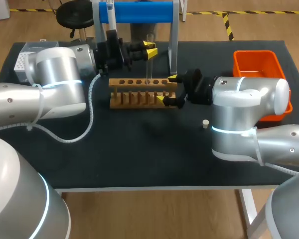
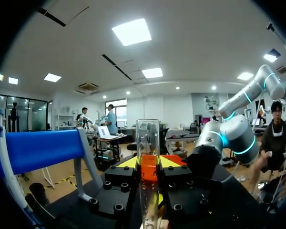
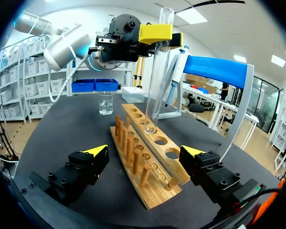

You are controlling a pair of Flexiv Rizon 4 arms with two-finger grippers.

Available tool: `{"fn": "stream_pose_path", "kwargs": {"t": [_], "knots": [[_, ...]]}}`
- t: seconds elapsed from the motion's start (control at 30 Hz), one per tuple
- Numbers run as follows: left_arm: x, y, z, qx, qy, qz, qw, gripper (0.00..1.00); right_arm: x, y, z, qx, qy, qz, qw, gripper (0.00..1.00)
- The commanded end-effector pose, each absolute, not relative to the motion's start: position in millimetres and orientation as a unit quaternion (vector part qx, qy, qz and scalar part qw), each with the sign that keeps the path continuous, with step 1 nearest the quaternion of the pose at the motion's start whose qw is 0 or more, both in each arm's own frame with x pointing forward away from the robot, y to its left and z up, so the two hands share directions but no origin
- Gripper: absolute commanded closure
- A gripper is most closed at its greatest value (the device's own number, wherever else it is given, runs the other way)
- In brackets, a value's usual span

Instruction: Invert the test tube, pick up the pipette, mount the tip to pipette, aspirate from beaker and dispense into the tube, eject the tip, return the pipette, and cap with the stopper.

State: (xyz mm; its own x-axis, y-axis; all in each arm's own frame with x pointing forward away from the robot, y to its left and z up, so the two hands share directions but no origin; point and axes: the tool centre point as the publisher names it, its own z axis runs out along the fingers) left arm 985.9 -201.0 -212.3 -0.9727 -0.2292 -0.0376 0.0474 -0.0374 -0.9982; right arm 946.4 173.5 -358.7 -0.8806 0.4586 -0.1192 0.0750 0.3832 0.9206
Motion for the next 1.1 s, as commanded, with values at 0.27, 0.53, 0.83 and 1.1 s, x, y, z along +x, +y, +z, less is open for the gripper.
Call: {"fn": "stream_pose_path", "kwargs": {"t": [0.27,0.53,0.83,1.1], "knots": [[988.5,-198.1,-212.6,-0.066,0.688,-0.715,0.101,1.00,945.7,173.9,-359.4,0.165,0.811,0.531,0.182,0.00],[992.3,-199.3,-217.6,-0.066,0.687,-0.717,0.099,1.00,945.7,173.9,-359.4,0.165,0.811,0.531,0.182,0.00],[995.9,-198.9,-221.2,-0.065,0.689,-0.715,0.099,1.00,945.7,173.9,-359.4,0.165,0.811,0.531,0.182,0.00],[996.3,-198.6,-227.7,-0.068,0.691,-0.713,0.097,1.00,945.7,173.9,-359.4,0.165,0.811,0.531,0.182,0.00]]}}
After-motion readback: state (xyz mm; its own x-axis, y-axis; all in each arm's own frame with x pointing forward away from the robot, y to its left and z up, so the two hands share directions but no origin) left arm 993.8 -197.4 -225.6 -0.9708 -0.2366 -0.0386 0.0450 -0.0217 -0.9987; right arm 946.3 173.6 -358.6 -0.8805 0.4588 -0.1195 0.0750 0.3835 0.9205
